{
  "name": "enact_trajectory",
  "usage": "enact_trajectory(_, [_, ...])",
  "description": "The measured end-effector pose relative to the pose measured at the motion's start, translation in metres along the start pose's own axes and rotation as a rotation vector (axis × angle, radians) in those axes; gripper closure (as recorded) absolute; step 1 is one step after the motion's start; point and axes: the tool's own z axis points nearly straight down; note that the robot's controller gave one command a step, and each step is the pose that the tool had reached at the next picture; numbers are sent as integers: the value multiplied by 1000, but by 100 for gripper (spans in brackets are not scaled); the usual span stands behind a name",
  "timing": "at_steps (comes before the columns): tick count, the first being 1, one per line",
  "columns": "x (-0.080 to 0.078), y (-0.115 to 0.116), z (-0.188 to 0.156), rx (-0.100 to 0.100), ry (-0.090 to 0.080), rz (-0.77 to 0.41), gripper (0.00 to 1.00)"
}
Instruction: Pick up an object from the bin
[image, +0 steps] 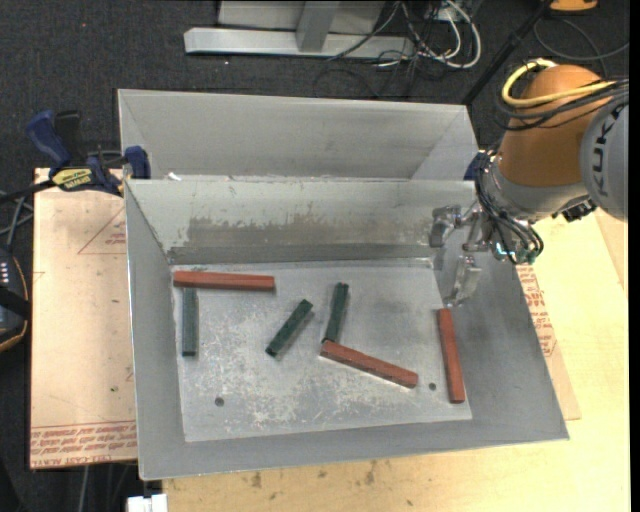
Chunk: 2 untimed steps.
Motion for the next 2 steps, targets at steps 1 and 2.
enact_trajectory(1, [-2, 0, -5, 1, -8, -2, 0])
enact_trajectory(2, [26, -11, 38, 3, -12, -307, 0])
